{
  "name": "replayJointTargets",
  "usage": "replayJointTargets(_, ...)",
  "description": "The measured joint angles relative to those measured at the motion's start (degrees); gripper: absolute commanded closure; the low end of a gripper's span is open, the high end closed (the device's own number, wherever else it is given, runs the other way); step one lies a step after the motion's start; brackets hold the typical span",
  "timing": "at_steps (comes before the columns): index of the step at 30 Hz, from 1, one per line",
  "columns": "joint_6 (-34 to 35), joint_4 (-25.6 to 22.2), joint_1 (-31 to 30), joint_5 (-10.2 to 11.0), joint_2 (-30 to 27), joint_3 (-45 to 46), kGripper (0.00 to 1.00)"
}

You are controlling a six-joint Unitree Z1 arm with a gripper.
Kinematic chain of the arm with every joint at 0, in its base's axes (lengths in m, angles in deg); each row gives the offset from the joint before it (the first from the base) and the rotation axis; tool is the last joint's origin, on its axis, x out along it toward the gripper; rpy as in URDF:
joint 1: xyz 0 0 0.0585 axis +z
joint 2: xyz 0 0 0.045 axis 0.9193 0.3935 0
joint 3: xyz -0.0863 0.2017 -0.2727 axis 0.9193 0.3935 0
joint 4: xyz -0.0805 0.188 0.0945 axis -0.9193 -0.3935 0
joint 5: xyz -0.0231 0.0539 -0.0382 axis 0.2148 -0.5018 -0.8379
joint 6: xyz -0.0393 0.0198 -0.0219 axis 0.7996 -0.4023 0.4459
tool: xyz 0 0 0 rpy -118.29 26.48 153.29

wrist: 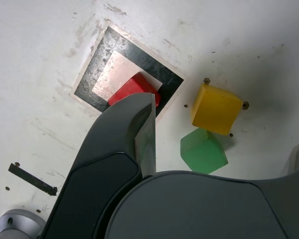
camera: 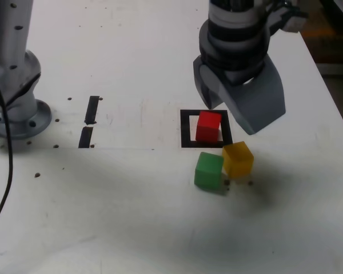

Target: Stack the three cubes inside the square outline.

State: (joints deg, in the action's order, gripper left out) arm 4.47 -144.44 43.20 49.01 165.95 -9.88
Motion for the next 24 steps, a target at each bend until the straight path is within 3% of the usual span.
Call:
replayJointTargets(12,-0.28,4.25,-1.7,-3.56,4.67,-1.65,0.01)
replayJointTargets(24,0.06,5.82,-1.2,-4.49,5.42,-0.18,0.01)
